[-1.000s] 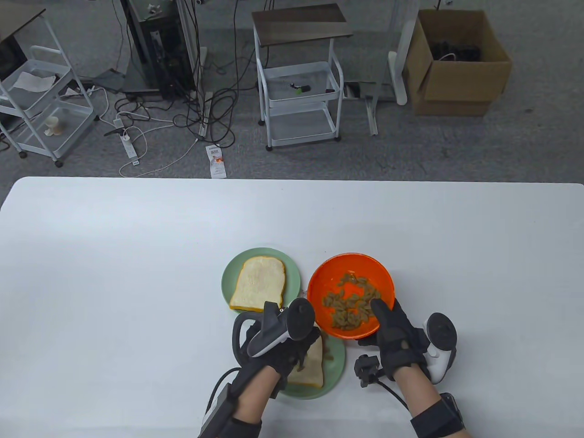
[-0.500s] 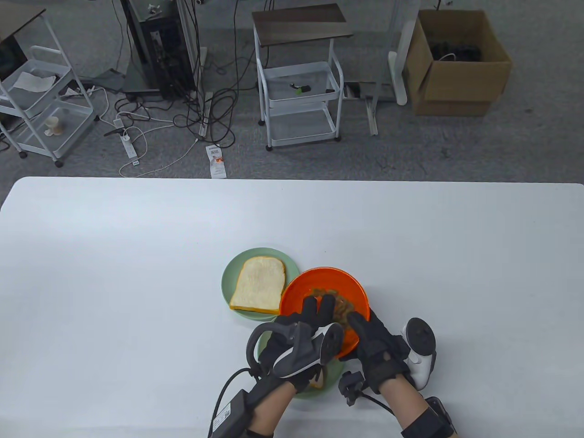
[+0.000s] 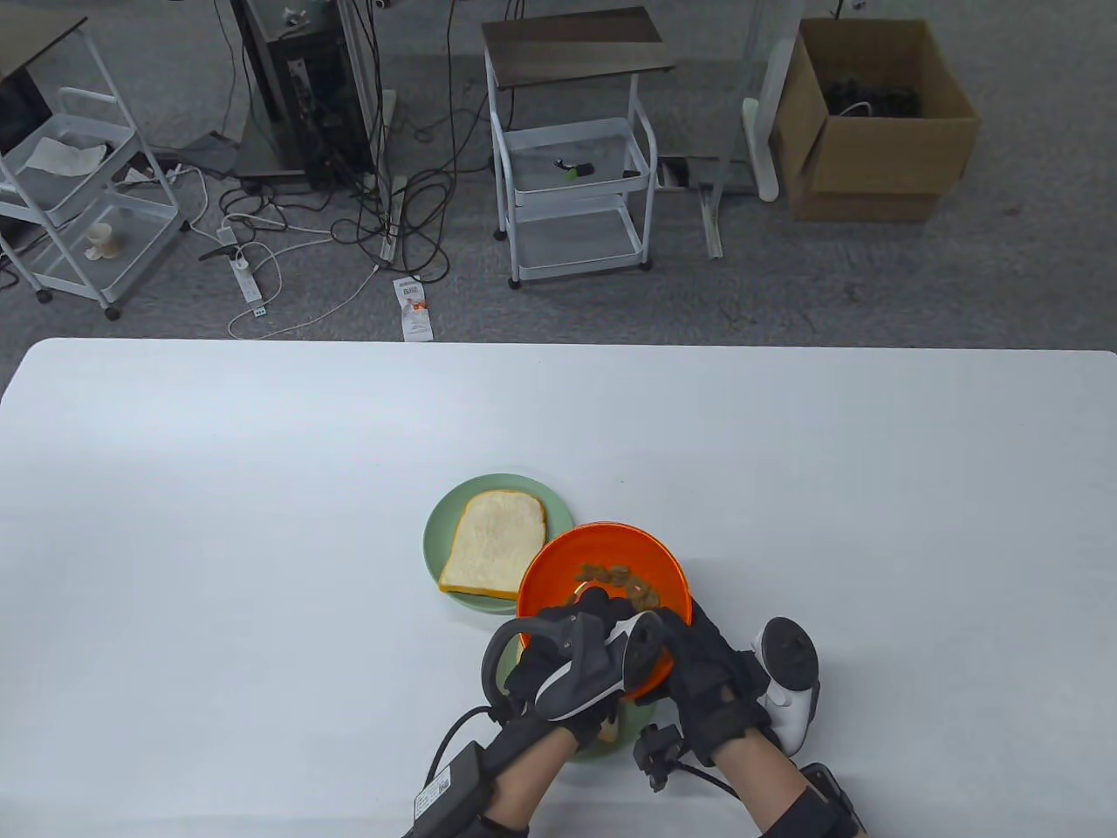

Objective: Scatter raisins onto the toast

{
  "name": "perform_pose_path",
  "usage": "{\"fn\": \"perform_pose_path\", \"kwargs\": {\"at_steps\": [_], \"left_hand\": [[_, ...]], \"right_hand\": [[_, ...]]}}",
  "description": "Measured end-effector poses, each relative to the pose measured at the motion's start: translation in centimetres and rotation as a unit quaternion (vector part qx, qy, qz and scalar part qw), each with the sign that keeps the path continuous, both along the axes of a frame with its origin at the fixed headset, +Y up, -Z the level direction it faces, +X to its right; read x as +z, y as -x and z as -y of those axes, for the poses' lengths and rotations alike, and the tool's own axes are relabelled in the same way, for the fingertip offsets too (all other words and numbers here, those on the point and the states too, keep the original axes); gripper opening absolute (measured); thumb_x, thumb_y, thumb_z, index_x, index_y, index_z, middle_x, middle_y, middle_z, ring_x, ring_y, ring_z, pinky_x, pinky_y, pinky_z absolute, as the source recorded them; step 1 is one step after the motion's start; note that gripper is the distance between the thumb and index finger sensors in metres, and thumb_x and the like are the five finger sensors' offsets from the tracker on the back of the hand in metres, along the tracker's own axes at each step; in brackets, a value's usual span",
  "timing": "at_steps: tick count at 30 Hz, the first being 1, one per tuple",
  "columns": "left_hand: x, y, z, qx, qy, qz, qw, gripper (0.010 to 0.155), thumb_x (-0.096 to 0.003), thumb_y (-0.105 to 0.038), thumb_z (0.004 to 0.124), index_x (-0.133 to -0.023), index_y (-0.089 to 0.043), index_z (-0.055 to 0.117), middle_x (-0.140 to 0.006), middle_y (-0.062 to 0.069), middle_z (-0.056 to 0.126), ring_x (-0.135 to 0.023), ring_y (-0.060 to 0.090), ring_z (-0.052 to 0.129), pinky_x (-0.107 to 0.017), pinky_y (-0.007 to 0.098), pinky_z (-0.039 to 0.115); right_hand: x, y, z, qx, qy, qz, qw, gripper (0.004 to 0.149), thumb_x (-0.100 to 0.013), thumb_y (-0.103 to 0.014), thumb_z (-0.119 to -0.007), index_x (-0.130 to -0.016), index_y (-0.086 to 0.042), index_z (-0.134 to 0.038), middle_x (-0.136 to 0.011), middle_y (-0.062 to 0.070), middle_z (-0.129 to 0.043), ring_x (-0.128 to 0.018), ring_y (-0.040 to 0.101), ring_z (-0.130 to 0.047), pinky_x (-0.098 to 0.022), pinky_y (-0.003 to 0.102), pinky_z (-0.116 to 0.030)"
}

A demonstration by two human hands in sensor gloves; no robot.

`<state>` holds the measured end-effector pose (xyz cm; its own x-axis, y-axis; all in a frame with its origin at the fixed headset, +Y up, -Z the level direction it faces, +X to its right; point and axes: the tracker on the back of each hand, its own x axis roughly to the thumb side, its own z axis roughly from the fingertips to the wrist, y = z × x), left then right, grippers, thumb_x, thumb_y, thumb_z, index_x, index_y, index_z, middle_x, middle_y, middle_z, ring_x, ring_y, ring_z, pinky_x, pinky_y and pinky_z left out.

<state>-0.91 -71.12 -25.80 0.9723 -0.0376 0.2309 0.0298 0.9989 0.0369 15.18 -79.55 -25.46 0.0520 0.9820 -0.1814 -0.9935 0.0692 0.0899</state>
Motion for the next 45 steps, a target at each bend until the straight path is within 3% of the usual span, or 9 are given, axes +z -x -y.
{"fn": "perform_pose_path", "kwargs": {"at_steps": [9,19,25,34,40,43,45], "left_hand": [[-0.7,1.8,-0.4,0.084,-0.006,0.01,0.996,0.04,-0.0344,-0.048,0.106,-0.073,-0.039,0.099,-0.072,-0.008,0.103,-0.038,0.012,0.115,-0.036,0.029,0.101],[-1.1,5.1,-1.8,0.206,-0.046,-0.005,0.977,0.04,-0.0349,-0.048,0.105,-0.073,-0.038,0.099,-0.072,-0.009,0.104,-0.039,0.012,0.115,-0.036,0.029,0.101],[-1.1,5.7,-2.1,0.248,-0.027,-0.002,0.968,0.04,-0.0352,-0.048,0.105,-0.074,-0.038,0.099,-0.071,-0.008,0.104,-0.037,0.012,0.115,-0.035,0.029,0.1],[-1.4,4.5,-1.0,0.182,0.054,-0.002,0.982,0.041,-0.0363,-0.048,0.105,-0.075,-0.037,0.099,-0.072,-0.007,0.104,-0.037,0.012,0.114,-0.035,0.029,0.1],[-2.0,3.1,1.4,0.085,0.178,0.005,0.98,0.041,-0.0388,-0.048,0.104,-0.078,-0.036,0.098,-0.075,-0.006,0.102,-0.04,0.013,0.114,-0.037,0.03,0.099],[-2.2,2.6,2.2,0.042,0.186,-0.002,0.982,0.041,-0.0391,-0.048,0.103,-0.078,-0.037,0.097,-0.076,-0.007,0.102,-0.041,0.012,0.112,-0.037,0.031,0.097],[-2.3,2.5,2.5,0.033,0.165,-0.01,0.986,0.042,-0.0391,-0.048,0.103,-0.079,-0.038,0.096,-0.076,-0.007,0.102,-0.041,0.01,0.112,-0.037,0.03,0.096]], "right_hand": [[-0.4,-0.6,0.0,0.012,-0.006,0.006,1.0,0.068,-0.054,-0.039,-0.067,-0.104,0.004,-0.05,-0.089,0.035,-0.075,-0.03,0.045,-0.102,-0.018,0.042,-0.09],[-1.1,-2.0,0.3,0.01,0.009,0.041,0.999,0.068,-0.054,-0.039,-0.067,-0.104,0.004,-0.05,-0.088,0.036,-0.075,-0.03,0.044,-0.102,-0.018,0.042,-0.09],[-1.4,-3.0,0.3,0.018,0.014,0.075,0.997,0.069,-0.054,-0.039,-0.067,-0.104,0.005,-0.049,-0.089,0.036,-0.074,-0.031,0.045,-0.102,-0.019,0.042,-0.09],[-2.3,-5.2,0.6,0.031,0.012,0.135,0.99,0.069,-0.054,-0.038,-0.067,-0.104,0.005,-0.046,-0.09,0.037,-0.072,-0.034,0.045,-0.102,-0.021,0.043,-0.09],[-2.7,-6.1,0.9,0.038,0.016,0.152,0.988,0.069,-0.054,-0.038,-0.068,-0.104,0.005,-0.047,-0.09,0.037,-0.072,-0.033,0.046,-0.102,-0.021,0.043,-0.09],[-2.7,-6.1,0.8,0.037,0.016,0.154,0.987,0.069,-0.054,-0.038,-0.068,-0.104,0.005,-0.047,-0.09,0.037,-0.072,-0.034,0.046,-0.102,-0.021,0.043,-0.09],[-2.7,-6.2,0.7,0.035,0.015,0.155,0.987,0.07,-0.054,-0.039,-0.068,-0.104,0.005,-0.047,-0.09,0.036,-0.072,-0.034,0.046,-0.102,-0.021,0.043,-0.09]]}}
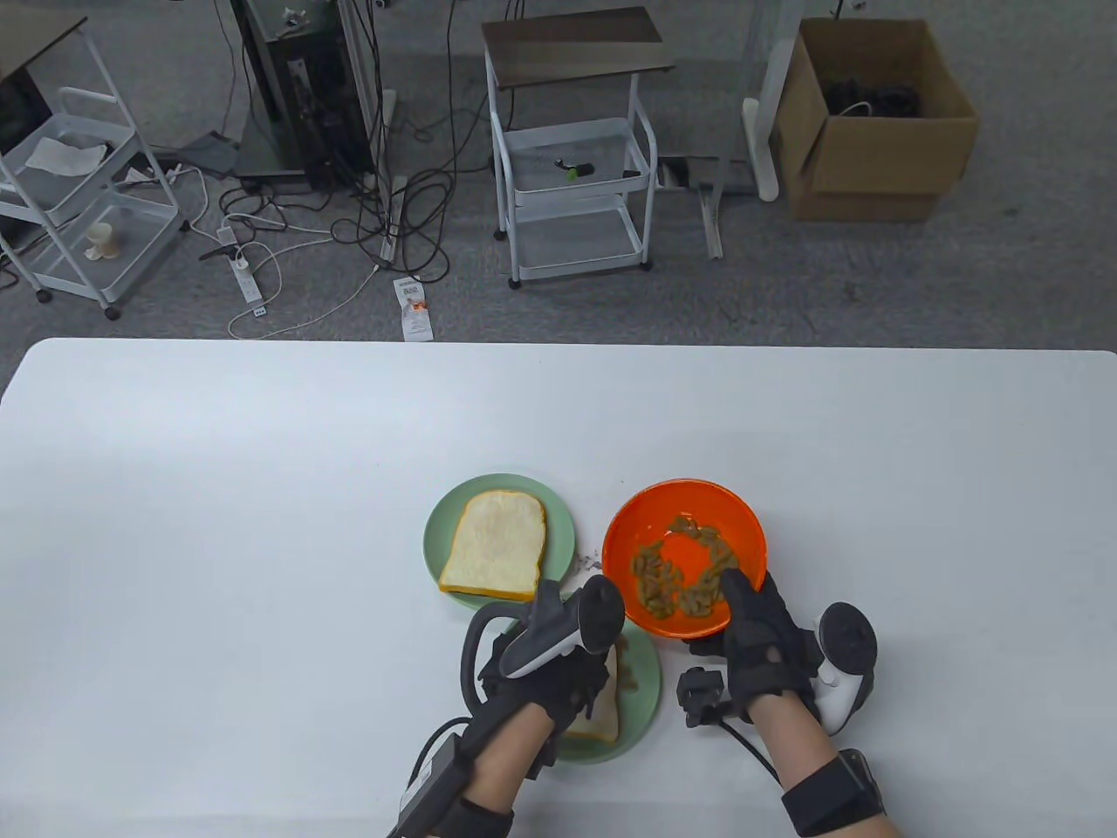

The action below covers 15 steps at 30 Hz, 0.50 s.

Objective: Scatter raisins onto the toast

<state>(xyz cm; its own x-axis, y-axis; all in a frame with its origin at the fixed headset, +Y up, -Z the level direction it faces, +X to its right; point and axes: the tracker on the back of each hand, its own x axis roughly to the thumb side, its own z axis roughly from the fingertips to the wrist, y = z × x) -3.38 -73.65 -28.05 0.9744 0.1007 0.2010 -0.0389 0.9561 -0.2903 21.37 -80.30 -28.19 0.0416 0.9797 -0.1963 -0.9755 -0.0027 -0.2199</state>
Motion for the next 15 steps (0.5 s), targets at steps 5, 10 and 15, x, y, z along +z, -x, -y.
{"fn": "perform_pose_path", "kwargs": {"at_steps": [5,10,15], "left_hand": [[-0.53,0.47,0.46,-0.015,-0.028,-0.018,0.999,0.043,-0.0389,-0.049,0.102,-0.08,-0.038,0.096,-0.076,-0.006,0.103,-0.039,0.008,0.111,-0.035,0.03,0.095],[-0.71,0.68,0.68,-0.016,-0.045,-0.026,0.998,0.042,-0.0407,-0.05,0.098,-0.081,-0.039,0.095,-0.076,-0.006,0.103,-0.037,0.006,0.11,-0.035,0.029,0.095],[-0.72,0.83,0.59,-0.023,-0.049,-0.028,0.998,0.041,-0.0434,-0.051,0.094,-0.082,-0.038,0.095,-0.075,-0.006,0.103,-0.038,0.007,0.11,-0.036,0.03,0.095]], "right_hand": [[-0.03,-0.09,0.02,0.001,-0.001,0.002,1.0,0.07,-0.054,-0.039,-0.068,-0.104,0.005,-0.047,-0.09,0.037,-0.072,-0.034,0.046,-0.102,-0.021,0.043,-0.09],[-0.02,-0.09,0.03,0.002,0.0,0.001,1.0,0.07,-0.054,-0.039,-0.068,-0.104,0.005,-0.047,-0.09,0.036,-0.072,-0.034,0.046,-0.102,-0.021,0.043,-0.09],[-0.05,-0.17,0.03,0.0,-0.002,0.003,1.0,0.07,-0.054,-0.039,-0.068,-0.104,0.005,-0.047,-0.09,0.037,-0.072,-0.034,0.046,-0.102,-0.021,0.043,-0.09]]}}
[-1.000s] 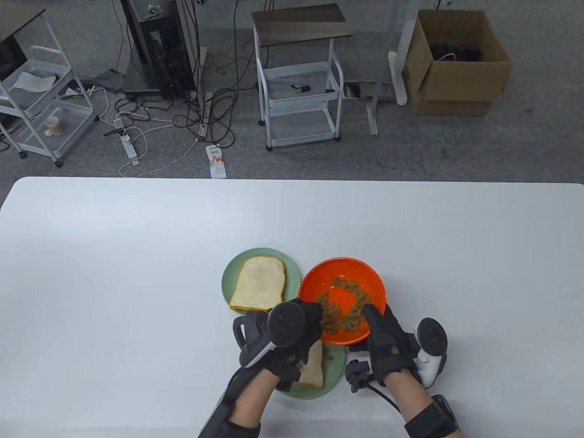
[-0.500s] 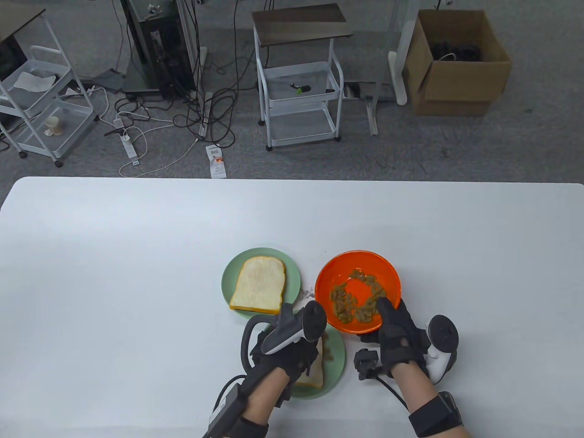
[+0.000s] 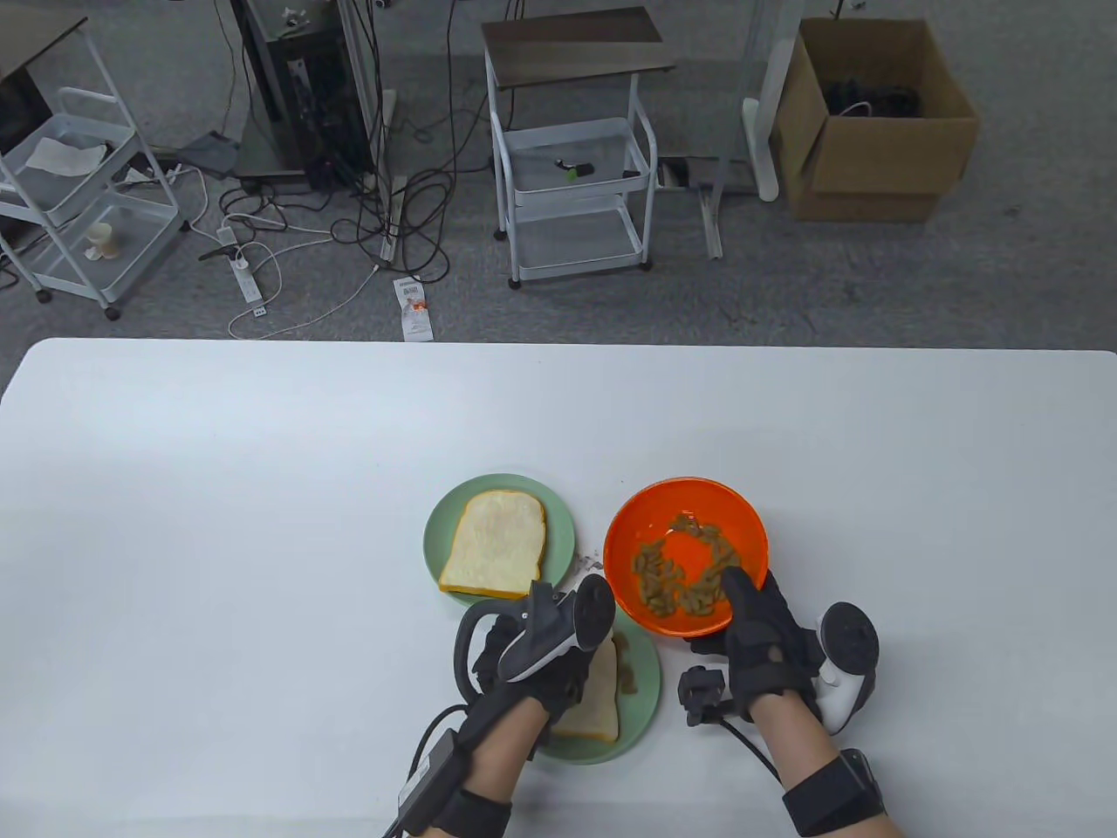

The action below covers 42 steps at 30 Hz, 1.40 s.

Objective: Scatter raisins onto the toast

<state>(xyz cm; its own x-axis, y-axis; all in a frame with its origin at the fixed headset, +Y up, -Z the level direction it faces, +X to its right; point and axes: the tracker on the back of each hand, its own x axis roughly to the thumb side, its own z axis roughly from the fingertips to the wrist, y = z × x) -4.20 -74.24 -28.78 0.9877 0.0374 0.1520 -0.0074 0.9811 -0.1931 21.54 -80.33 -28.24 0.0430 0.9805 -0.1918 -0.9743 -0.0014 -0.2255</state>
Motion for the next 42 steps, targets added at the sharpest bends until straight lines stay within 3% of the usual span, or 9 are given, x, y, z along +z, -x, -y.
{"fn": "perform_pose_path", "kwargs": {"at_steps": [8,11,15,21,24,27,32,36,42], "left_hand": [[1.1,-0.9,-1.0,-0.025,0.055,0.01,0.998,0.043,-0.0456,-0.059,0.088,-0.08,-0.035,0.098,-0.084,-0.001,0.099,-0.047,0.013,0.11,-0.043,0.035,0.093],[1.4,-0.9,-1.2,-0.037,0.077,0.008,0.996,0.052,-0.0492,-0.065,0.072,-0.087,-0.035,0.093,-0.096,0.003,0.091,-0.05,0.013,0.107,-0.048,0.037,0.091],[1.4,-0.3,-1.9,-0.002,0.075,0.006,0.997,0.059,-0.0503,-0.063,0.068,-0.102,-0.035,0.079,-0.104,0.007,0.081,-0.048,0.012,0.105,-0.047,0.036,0.091],[2.8,0.1,-4.8,0.007,-0.045,-0.026,0.999,0.06,-0.0482,-0.066,0.073,-0.098,-0.034,0.083,-0.092,0.002,0.094,-0.047,0.013,0.108,-0.044,0.035,0.092],[3.8,-0.5,-5.5,0.017,-0.147,-0.027,0.989,0.062,-0.0458,-0.07,0.075,-0.097,-0.036,0.082,-0.096,0.0,0.091,-0.065,0.018,0.106,-0.053,0.04,0.089],[4.1,-1.2,-5.5,0.004,-0.177,0.0,0.984,0.068,-0.0442,-0.073,0.074,-0.104,-0.039,0.074,-0.107,-0.001,0.08,-0.083,0.022,0.097,-0.064,0.045,0.084],[3.7,-1.8,-4.6,-0.025,-0.108,0.014,0.994,0.076,-0.0432,-0.075,0.075,-0.109,-0.038,0.067,-0.111,0.003,0.076,-0.078,0.022,0.101,-0.061,0.043,0.086],[3.4,-2.1,-3.6,-0.089,0.012,0.005,0.996,0.084,-0.0425,-0.078,0.073,-0.114,-0.037,0.058,-0.117,0.007,0.067,-0.077,0.021,0.1,-0.061,0.041,0.085],[3.7,-2.6,-4.1,-0.075,-0.009,0.006,0.997,0.076,-0.0442,-0.065,0.085,-0.111,-0.033,0.065,-0.109,0.007,0.077,-0.067,0.015,0.104,-0.055,0.036,0.09]], "right_hand": [[0.0,0.0,0.0,0.0,0.0,-0.002,1.0,0.07,-0.054,-0.039,-0.068,-0.104,0.005,-0.047,-0.09,0.037,-0.072,-0.034,0.046,-0.102,-0.021,0.043,-0.09],[0.0,0.1,0.0,0.001,0.0,-0.003,1.0,0.07,-0.054,-0.04,-0.068,-0.104,0.005,-0.047,-0.09,0.037,-0.072,-0.034,0.046,-0.102,-0.021,0.043,-0.09],[0.0,0.1,0.0,-0.001,-0.001,-0.005,1.0,0.07,-0.054,-0.039,-0.069,-0.104,0.005,-0.047,-0.09,0.037,-0.072,-0.034,0.046,-0.102,-0.021,0.043,-0.09],[0.0,0.3,0.1,0.005,-0.001,-0.01,1.0,0.07,-0.054,-0.039,-0.068,-0.104,0.005,-0.047,-0.09,0.037,-0.072,-0.034,0.046,-0.102,-0.021,0.043,-0.09],[0.2,1.1,0.2,0.017,-0.001,-0.023,1.0,0.07,-0.054,-0.039,-0.069,-0.104,0.006,-0.047,-0.09,0.037,-0.072,-0.033,0.046,-0.102,-0.021,0.043,-0.09],[0.6,2.5,0.3,0.023,-0.003,-0.057,0.998,0.07,-0.054,-0.039,-0.069,-0.104,0.005,-0.048,-0.089,0.037,-0.073,-0.033,0.046,-0.102,-0.021,0.043,-0.09],[1.7,5.5,0.0,0.01,-0.011,-0.132,0.991,0.069,-0.054,-0.039,-0.068,-0.104,0.005,-0.05,-0.089,0.036,-0.075,-0.032,0.045,-0.102,-0.02,0.042,-0.09],[3.1,7.5,-0.5,-0.001,-0.018,-0.163,0.986,0.068,-0.054,-0.038,-0.068,-0.103,0.005,-0.051,-0.089,0.036,-0.075,-0.031,0.046,-0.101,-0.019,0.043,-0.09],[3.2,7.2,-0.6,-0.024,-0.018,-0.15,0.988,0.067,-0.053,-0.038,-0.067,-0.102,0.006,-0.052,-0.087,0.035,-0.076,-0.028,0.045,-0.102,-0.017,0.042,-0.09]]}}
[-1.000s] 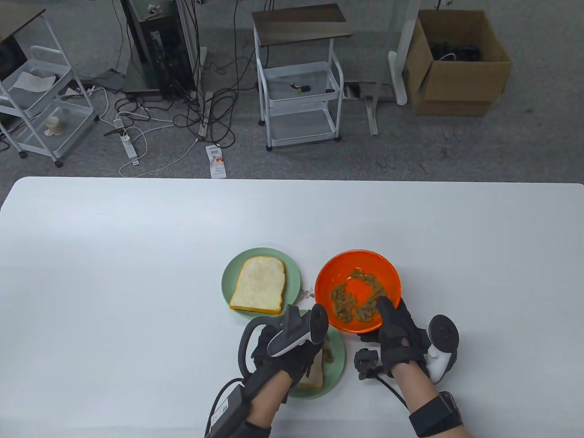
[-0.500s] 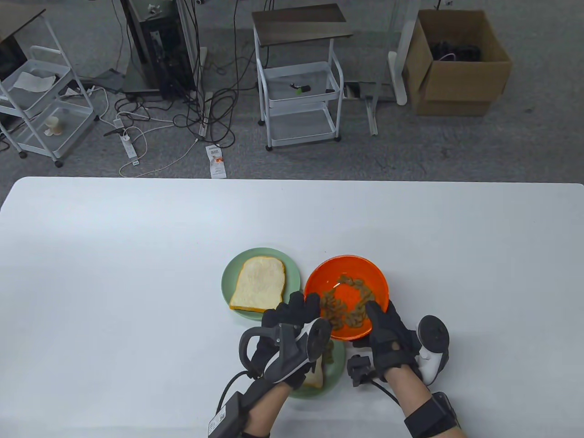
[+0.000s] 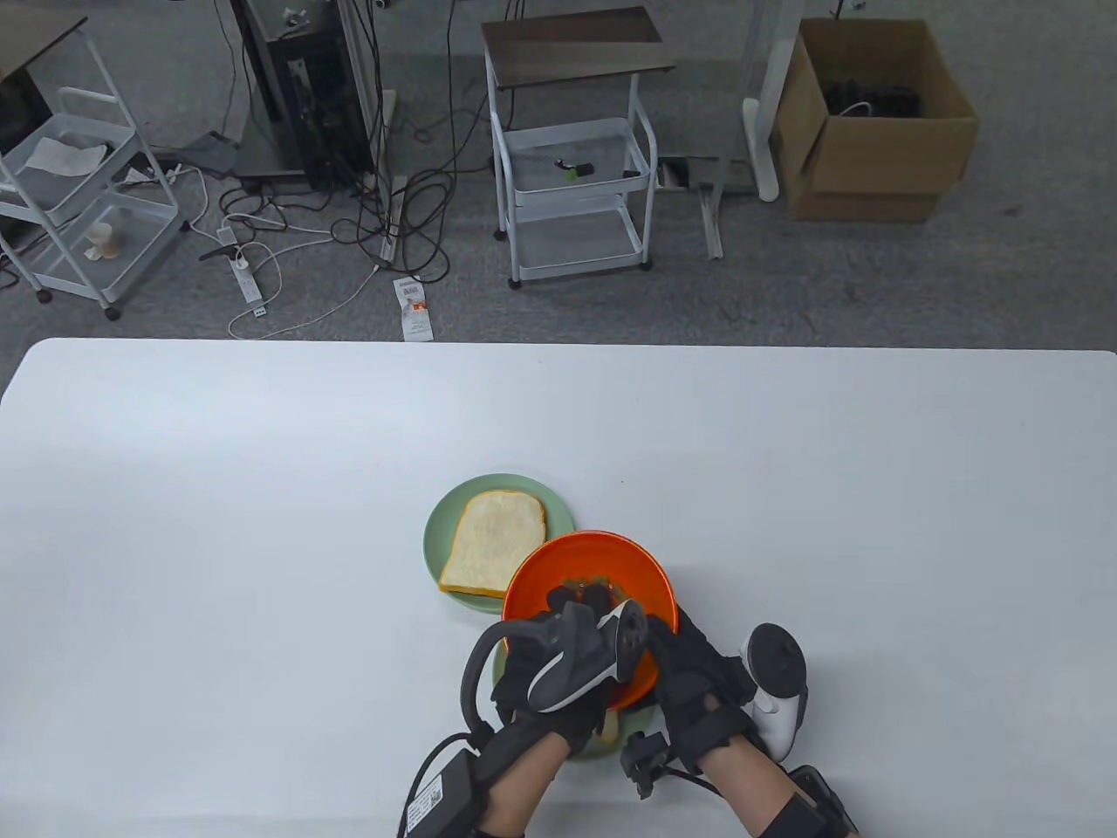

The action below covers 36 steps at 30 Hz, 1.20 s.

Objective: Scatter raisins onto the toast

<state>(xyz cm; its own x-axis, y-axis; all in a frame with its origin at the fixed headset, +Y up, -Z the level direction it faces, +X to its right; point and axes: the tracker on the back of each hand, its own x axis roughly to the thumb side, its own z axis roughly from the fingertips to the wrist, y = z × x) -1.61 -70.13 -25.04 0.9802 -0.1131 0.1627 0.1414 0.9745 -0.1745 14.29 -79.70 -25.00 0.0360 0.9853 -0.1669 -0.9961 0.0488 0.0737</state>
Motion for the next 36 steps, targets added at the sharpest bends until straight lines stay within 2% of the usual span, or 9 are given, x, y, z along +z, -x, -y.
{"fn": "perform_pose_path", "kwargs": {"at_steps": [3,6,13,17,24,30,36], "left_hand": [[0.1,-0.8,0.2,0.002,-0.018,0.005,1.0,0.065,-0.0453,-0.054,0.091,-0.104,-0.032,0.074,-0.099,0.002,0.086,-0.059,0.013,0.107,-0.051,0.032,0.093],[0.2,-1.4,0.4,-0.004,-0.045,0.025,0.999,0.053,-0.0442,-0.051,0.094,-0.094,-0.035,0.083,-0.089,-0.003,0.094,-0.052,0.015,0.11,-0.046,0.032,0.095],[-0.8,-0.6,0.8,0.05,-0.064,0.03,0.996,0.047,-0.0385,-0.051,0.101,-0.082,-0.036,0.092,-0.075,-0.005,0.101,-0.034,0.014,0.111,-0.035,0.03,0.098],[-1.2,-0.1,0.8,0.07,-0.057,0.028,0.996,0.046,-0.0367,-0.051,0.103,-0.08,-0.036,0.095,-0.072,-0.004,0.103,-0.031,0.013,0.112,-0.032,0.028,0.1],[-1.2,0.9,0.1,0.144,-0.092,0.026,0.985,0.046,-0.0351,-0.051,0.104,-0.078,-0.035,0.097,-0.069,-0.005,0.104,-0.028,0.01,0.112,-0.031,0.026,0.1],[-0.9,2.4,-1.4,0.204,-0.128,0.019,0.97,0.046,-0.0353,-0.051,0.104,-0.078,-0.035,0.096,-0.07,-0.005,0.104,-0.03,0.009,0.113,-0.032,0.025,0.101],[-1.8,4.8,-1.8,0.285,-0.106,-0.002,0.953,0.046,-0.0361,-0.049,0.104,-0.079,-0.035,0.096,-0.07,-0.004,0.104,-0.031,0.009,0.113,-0.033,0.026,0.1]], "right_hand": [[0.0,-0.2,0.2,-0.01,0.012,0.005,1.0,0.067,-0.053,-0.038,-0.066,-0.102,0.006,-0.051,-0.087,0.036,-0.076,-0.028,0.045,-0.102,-0.016,0.042,-0.09],[0.0,-0.2,0.4,-0.009,0.015,0.004,1.0,0.067,-0.054,-0.038,-0.066,-0.103,0.005,-0.051,-0.088,0.035,-0.076,-0.028,0.045,-0.102,-0.016,0.041,-0.09],[-0.1,-0.2,0.4,-0.001,0.011,0.003,1.0,0.067,-0.054,-0.039,-0.066,-0.103,0.005,-0.051,-0.088,0.035,-0.076,-0.027,0.044,-0.102,-0.016,0.041,-0.09],[-0.3,-0.2,0.6,-0.002,0.02,0.001,1.0,0.067,-0.054,-0.039,-0.066,-0.103,0.005,-0.052,-0.087,0.035,-0.077,-0.027,0.044,-0.102,-0.016,0.041,-0.091],[-0.7,-0.8,0.4,-0.008,0.019,0.012,1.0,0.067,-0.054,-0.038,-0.067,-0.102,0.005,-0.053,-0.087,0.035,-0.077,-0.027,0.043,-0.103,-0.016,0.04,-0.091],[-1.4,-2.1,0.6,0.002,0.016,0.042,0.999,0.067,-0.054,-0.038,-0.067,-0.103,0.005,-0.052,-0.087,0.035,-0.077,-0.028,0.043,-0.103,-0.016,0.04,-0.091],[-1.9,-3.0,0.7,0.007,0.019,0.064,0.998,0.067,-0.054,-0.039,-0.068,-0.103,0.005,-0.053,-0.087,0.036,-0.077,-0.028,0.043,-0.103,-0.016,0.04,-0.091]]}}
